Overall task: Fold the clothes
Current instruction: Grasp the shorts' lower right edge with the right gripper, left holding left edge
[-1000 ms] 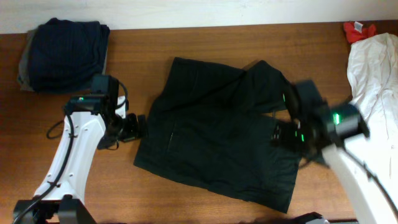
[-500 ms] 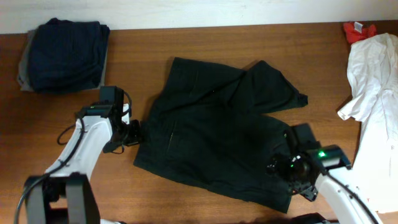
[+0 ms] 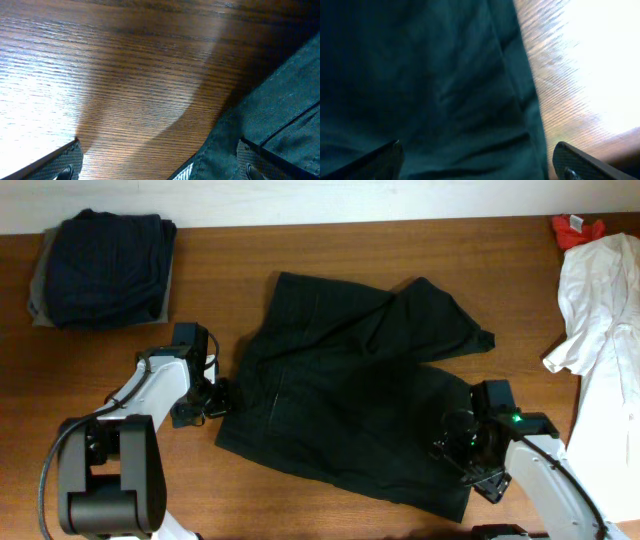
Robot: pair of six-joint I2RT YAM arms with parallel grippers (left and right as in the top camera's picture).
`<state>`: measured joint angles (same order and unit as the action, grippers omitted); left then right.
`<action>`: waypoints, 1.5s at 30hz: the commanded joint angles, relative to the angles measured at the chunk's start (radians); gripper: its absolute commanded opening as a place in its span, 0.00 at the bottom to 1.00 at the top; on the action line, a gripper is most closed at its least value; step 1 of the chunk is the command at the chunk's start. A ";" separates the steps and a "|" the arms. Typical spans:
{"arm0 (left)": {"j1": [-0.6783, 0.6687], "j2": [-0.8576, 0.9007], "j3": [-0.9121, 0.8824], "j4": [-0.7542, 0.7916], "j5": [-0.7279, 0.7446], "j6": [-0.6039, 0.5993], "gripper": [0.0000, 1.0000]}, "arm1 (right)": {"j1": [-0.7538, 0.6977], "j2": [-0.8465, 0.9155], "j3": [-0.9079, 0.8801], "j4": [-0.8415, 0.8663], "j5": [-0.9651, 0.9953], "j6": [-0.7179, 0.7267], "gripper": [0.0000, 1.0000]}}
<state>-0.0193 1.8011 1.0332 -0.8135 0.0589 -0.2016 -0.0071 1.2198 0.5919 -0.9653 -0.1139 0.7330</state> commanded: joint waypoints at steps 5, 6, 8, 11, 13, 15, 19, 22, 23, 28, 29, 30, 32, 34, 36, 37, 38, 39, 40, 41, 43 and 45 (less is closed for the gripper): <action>0.002 0.050 -0.012 0.013 0.005 0.027 0.84 | -0.007 0.018 -0.170 0.150 -0.100 0.156 0.98; 0.002 0.050 -0.012 0.013 0.005 0.027 0.84 | -0.007 0.018 -0.189 0.164 -0.099 0.195 0.98; 0.002 0.050 -0.012 0.013 0.005 0.027 0.84 | -0.007 0.018 -0.219 0.189 -0.087 0.260 0.98; 0.002 0.050 -0.012 0.013 0.004 0.027 0.84 | -0.007 0.017 -0.233 0.215 -0.079 0.291 0.98; 0.002 0.050 -0.012 0.013 0.004 0.027 0.84 | -0.007 0.017 -0.224 0.221 -0.061 0.293 0.98; 0.002 0.050 -0.014 0.013 0.004 0.027 0.84 | -0.007 0.017 -0.195 0.202 -0.036 0.276 0.98; 0.002 0.050 -0.015 0.013 0.005 0.027 0.84 | -0.007 0.017 -0.106 0.154 0.010 0.200 0.98; 0.002 0.050 -0.015 0.014 0.005 0.027 0.84 | -0.007 0.017 -0.058 0.153 0.054 0.103 0.98; 0.002 0.050 -0.015 0.016 0.004 0.027 0.84 | -0.007 0.017 -0.053 0.152 0.068 0.091 0.98; 0.002 0.050 -0.015 0.017 0.004 0.027 0.84 | -0.007 0.018 -0.053 0.118 0.116 0.082 0.98; 0.002 0.050 -0.015 0.017 0.005 0.027 0.84 | -0.007 0.018 -0.052 0.112 0.127 0.082 0.98; 0.002 0.050 -0.015 0.016 0.005 0.027 0.84 | -0.007 0.018 -0.052 0.105 0.143 0.081 0.98; 0.002 0.050 -0.015 0.016 0.004 0.027 0.84 | -0.007 0.018 -0.052 0.097 0.180 0.075 0.98; 0.002 0.050 -0.015 0.014 0.004 0.027 0.84 | -0.007 0.024 -0.052 0.101 0.194 0.075 0.98; 0.002 0.050 -0.015 0.013 0.004 0.027 0.84 | -0.007 0.037 -0.052 0.101 0.183 0.076 0.98; 0.002 0.050 -0.015 0.013 0.004 0.027 0.84 | -0.007 0.050 -0.053 0.103 0.162 0.077 0.98; 0.002 0.050 -0.015 0.013 0.004 0.027 0.84 | -0.007 0.069 -0.053 0.110 0.132 0.076 0.98; 0.002 0.050 -0.015 0.013 0.005 0.027 0.84 | -0.007 0.087 -0.053 0.116 0.113 0.076 0.99; 0.002 0.050 -0.015 0.013 0.005 0.027 0.84 | -0.007 0.102 -0.053 0.122 0.099 0.076 0.94; 0.002 0.050 -0.015 0.013 0.005 0.027 0.84 | -0.007 0.121 -0.053 0.135 0.087 0.076 0.82; 0.002 0.050 -0.015 0.013 0.004 0.027 0.73 | -0.007 0.167 -0.053 0.163 0.054 0.076 0.51; 0.002 0.050 -0.015 0.013 0.004 0.027 0.57 | -0.007 0.190 -0.053 0.170 0.042 0.076 0.25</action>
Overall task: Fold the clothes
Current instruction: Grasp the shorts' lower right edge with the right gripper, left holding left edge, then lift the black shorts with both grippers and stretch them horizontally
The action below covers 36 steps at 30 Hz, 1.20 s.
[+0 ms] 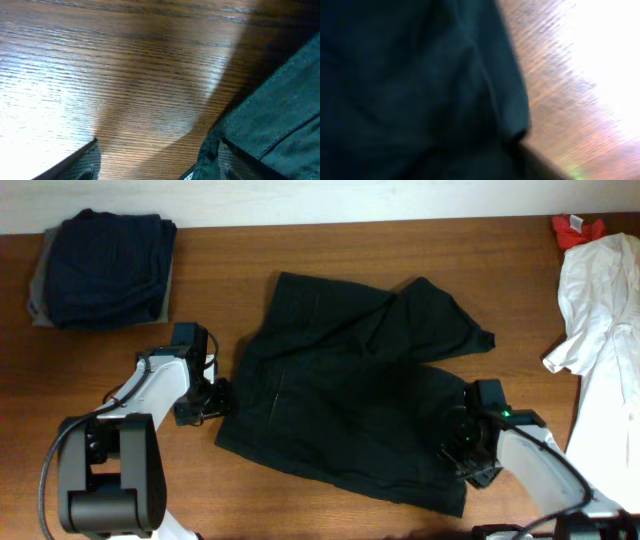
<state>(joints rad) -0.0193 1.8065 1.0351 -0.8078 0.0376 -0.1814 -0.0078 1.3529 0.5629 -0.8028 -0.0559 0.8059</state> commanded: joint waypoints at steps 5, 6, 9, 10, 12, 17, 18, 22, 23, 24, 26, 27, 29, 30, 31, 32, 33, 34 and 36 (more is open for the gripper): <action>0.002 0.042 -0.014 -0.005 0.026 0.008 0.01 | -0.006 0.060 -0.024 0.002 -0.016 0.003 0.04; 0.002 0.040 -0.009 -0.018 0.026 0.007 0.00 | -0.006 0.058 -0.023 -0.005 -0.016 0.003 0.04; 0.002 0.015 0.031 -0.084 0.039 0.007 0.01 | -0.006 0.036 -0.010 -0.034 -0.016 0.002 0.04; 0.002 -0.006 0.043 -0.103 0.053 0.007 0.00 | -0.006 0.024 0.003 -0.054 -0.016 0.002 0.04; 0.002 -0.065 0.051 -0.119 0.079 0.008 0.01 | -0.006 0.005 0.029 -0.085 -0.016 -0.008 0.04; 0.001 -0.148 0.051 -0.148 0.130 0.031 0.95 | -0.006 -0.006 0.060 -0.091 -0.013 -0.068 0.04; 0.001 -0.147 0.050 -0.147 0.153 0.065 0.95 | -0.006 -0.006 0.060 -0.091 -0.012 -0.070 0.04; 0.001 -0.126 0.050 -0.144 0.195 0.116 0.97 | -0.006 -0.006 0.059 -0.089 -0.012 -0.074 0.05; 0.001 -0.118 0.049 -0.146 0.194 0.116 0.97 | -0.006 -0.006 0.059 -0.087 -0.012 -0.074 0.04; 0.001 -0.108 0.044 -0.149 0.190 0.116 0.97 | -0.006 -0.006 0.059 -0.087 -0.012 -0.074 0.04; 0.000 -0.083 0.026 -0.163 0.181 0.115 0.97 | -0.006 -0.006 0.059 -0.088 -0.012 -0.074 0.05; 0.000 -0.070 0.017 -0.166 0.179 0.115 0.97 | -0.006 -0.006 0.059 -0.087 -0.012 -0.074 0.05; 0.000 -0.047 -0.002 -0.153 0.175 0.112 0.97 | -0.006 -0.006 0.059 -0.086 -0.012 -0.074 0.05; 0.000 -0.040 -0.007 -0.146 0.169 0.096 0.97 | -0.006 -0.006 0.059 -0.085 -0.012 -0.074 0.05; 0.000 -0.032 -0.009 -0.144 0.154 0.072 0.96 | -0.006 -0.006 0.060 -0.084 -0.012 -0.074 0.05; 0.000 -0.028 -0.009 -0.144 0.142 0.059 0.96 | -0.006 -0.006 0.060 -0.083 -0.012 -0.074 0.05; 0.000 -0.024 -0.009 -0.144 0.135 0.054 0.96 | -0.006 -0.006 0.059 -0.083 -0.012 -0.074 0.05; 0.000 -0.021 -0.009 -0.144 0.133 0.051 0.95 | -0.006 -0.006 0.059 -0.083 -0.012 -0.074 0.05; 0.000 -0.020 -0.013 -0.145 0.130 0.051 0.93 | -0.006 -0.006 0.059 -0.079 -0.013 -0.074 0.04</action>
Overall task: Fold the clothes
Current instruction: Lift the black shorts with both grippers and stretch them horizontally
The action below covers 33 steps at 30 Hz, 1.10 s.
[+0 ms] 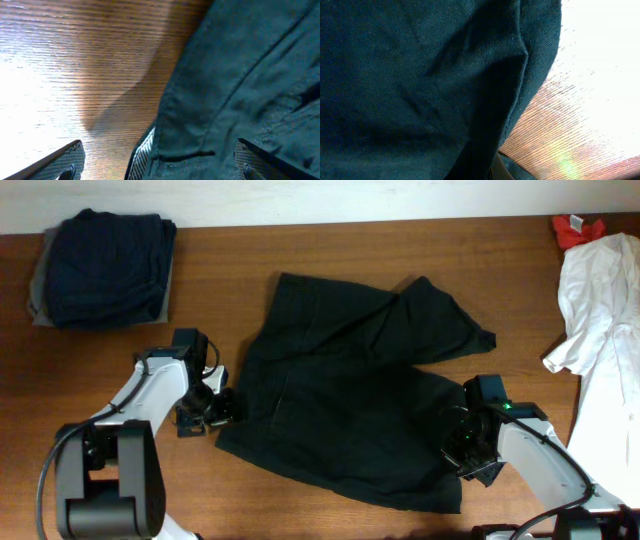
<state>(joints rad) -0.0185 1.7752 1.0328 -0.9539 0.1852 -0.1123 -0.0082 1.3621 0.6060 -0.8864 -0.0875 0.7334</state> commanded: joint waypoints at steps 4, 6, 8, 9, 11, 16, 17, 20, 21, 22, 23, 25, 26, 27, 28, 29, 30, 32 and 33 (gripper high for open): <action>-0.001 0.017 -0.038 0.016 -0.018 -0.029 0.80 | -0.006 -0.015 0.016 0.008 0.019 -0.001 0.05; -0.012 0.029 -0.066 0.047 -0.017 -0.033 0.80 | -0.006 -0.015 0.016 0.008 0.016 -0.001 0.05; -0.032 0.045 -0.082 0.063 -0.017 -0.033 0.79 | -0.006 -0.015 0.016 0.008 0.016 -0.001 0.05; -0.042 0.049 -0.082 0.063 -0.017 -0.032 0.73 | -0.006 -0.015 0.016 0.008 0.016 -0.001 0.05; -0.051 0.049 -0.080 0.061 -0.018 -0.032 0.49 | -0.006 -0.015 0.016 0.008 0.016 -0.001 0.05; -0.053 0.049 -0.047 0.023 -0.029 -0.032 0.01 | -0.006 -0.015 0.016 0.008 0.016 -0.001 0.06; -0.053 0.049 -0.039 0.013 -0.033 -0.033 0.01 | -0.006 -0.015 0.016 0.008 0.016 -0.001 0.05; -0.053 0.048 -0.001 -0.032 -0.061 -0.076 0.00 | -0.006 -0.015 0.017 0.002 0.016 -0.001 0.04; -0.053 0.047 0.014 -0.051 -0.080 -0.092 0.01 | -0.006 -0.015 0.019 -0.003 0.016 -0.002 0.04; -0.053 0.042 0.038 -0.079 -0.105 -0.111 0.00 | -0.006 -0.015 0.025 -0.016 0.016 -0.002 0.04; -0.053 0.034 0.057 -0.099 -0.108 -0.112 0.01 | -0.006 -0.015 0.033 -0.029 0.016 -0.008 0.04; -0.053 -0.003 0.101 -0.148 -0.107 -0.112 0.00 | -0.006 -0.016 0.068 -0.068 0.016 -0.047 0.04; -0.053 -0.027 0.117 -0.167 -0.108 -0.120 0.01 | -0.006 -0.017 0.095 -0.098 0.016 -0.064 0.04; -0.053 -0.056 0.132 -0.183 -0.107 -0.126 0.01 | -0.006 -0.017 0.121 -0.126 0.016 -0.077 0.04; -0.053 -0.089 0.144 -0.196 -0.106 -0.134 0.01 | -0.006 -0.019 0.161 -0.169 0.016 -0.093 0.04; -0.053 -0.129 0.154 -0.209 -0.104 -0.138 0.01 | -0.006 -0.020 0.194 -0.203 0.016 -0.104 0.04; -0.053 -0.172 0.163 -0.221 -0.104 -0.143 0.01 | -0.006 -0.026 0.245 -0.253 0.016 -0.115 0.04; -0.053 -0.283 0.189 -0.258 -0.104 -0.156 0.01 | -0.006 -0.048 0.343 -0.343 0.017 -0.144 0.04; -0.053 -0.332 0.202 -0.274 -0.103 -0.157 0.01 | -0.006 -0.061 0.378 -0.369 0.016 -0.154 0.04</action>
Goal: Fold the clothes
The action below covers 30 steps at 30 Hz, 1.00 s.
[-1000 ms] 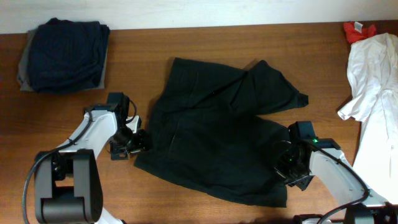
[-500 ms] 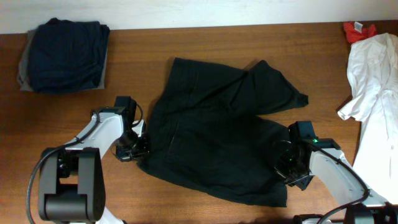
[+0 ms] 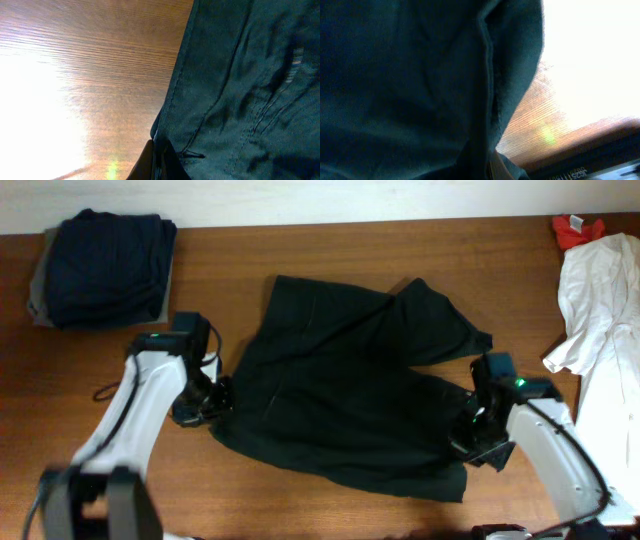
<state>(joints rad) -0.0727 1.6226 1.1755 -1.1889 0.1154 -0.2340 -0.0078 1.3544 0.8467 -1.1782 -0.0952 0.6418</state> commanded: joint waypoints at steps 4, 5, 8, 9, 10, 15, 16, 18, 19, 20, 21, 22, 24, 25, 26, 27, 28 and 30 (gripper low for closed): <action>0.002 -0.389 0.172 -0.130 -0.034 -0.066 0.01 | -0.006 -0.181 0.336 -0.211 0.024 -0.116 0.04; 0.002 -0.435 0.220 -0.157 -0.034 -0.069 0.01 | -0.006 -0.221 0.388 -0.243 0.024 -0.133 0.04; 0.002 -0.529 0.369 -0.227 -0.033 -0.099 0.01 | -0.006 -0.319 0.533 -0.312 0.019 -0.171 0.04; 0.002 -0.549 0.420 -0.249 -0.034 -0.109 0.01 | -0.006 -0.344 0.578 -0.330 0.019 -0.181 0.04; 0.002 -0.568 0.486 -0.272 -0.034 -0.114 0.01 | -0.006 -0.370 0.633 -0.350 0.019 -0.187 0.04; 0.002 -0.591 0.807 -0.370 -0.034 -0.115 0.01 | -0.006 -0.420 0.977 -0.454 0.020 -0.220 0.04; 0.002 -0.589 0.864 -0.377 -0.034 -0.115 0.01 | -0.006 -0.415 1.040 -0.467 0.020 -0.220 0.04; 0.002 -0.588 0.941 -0.377 -0.039 -0.115 0.01 | -0.006 -0.398 1.162 -0.481 0.022 -0.235 0.04; 0.002 -0.588 0.970 -0.377 -0.058 -0.121 0.01 | -0.006 -0.387 1.224 -0.491 0.035 -0.235 0.04; 0.002 -0.588 1.002 -0.377 -0.100 -0.132 0.00 | -0.006 -0.375 1.286 -0.499 0.057 -0.235 0.04; 0.002 -0.588 1.030 -0.377 -0.161 -0.145 0.01 | -0.006 -0.361 1.344 -0.503 0.081 -0.235 0.05; 0.002 -0.588 1.045 -0.375 -0.217 -0.164 0.01 | -0.006 -0.348 1.385 -0.503 0.094 -0.235 0.05; 0.002 -0.581 1.044 -0.363 -0.282 -0.185 0.01 | -0.006 -0.314 1.434 -0.502 0.100 -0.237 0.07; 0.002 -0.566 1.042 -0.360 -0.289 -0.185 0.01 | -0.006 -0.294 1.437 -0.501 0.100 -0.238 0.08; 0.002 -0.544 1.036 -0.357 -0.289 -0.185 0.01 | -0.006 -0.270 1.434 -0.502 0.100 -0.239 0.08; 0.002 -0.522 1.029 -0.357 -0.289 -0.185 0.01 | -0.006 -0.247 1.434 -0.503 0.100 -0.239 0.08; 0.002 -0.496 1.023 -0.357 -0.289 -0.185 0.01 | -0.006 -0.220 1.434 -0.503 0.100 -0.239 0.08; 0.002 -0.431 1.005 -0.356 -0.289 -0.185 0.01 | -0.006 -0.150 1.434 -0.501 0.100 -0.239 0.06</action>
<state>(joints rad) -0.0776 1.0706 2.2105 -1.5597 -0.0341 -0.3988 -0.0078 1.0729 2.2848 -1.6844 -0.0925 0.4133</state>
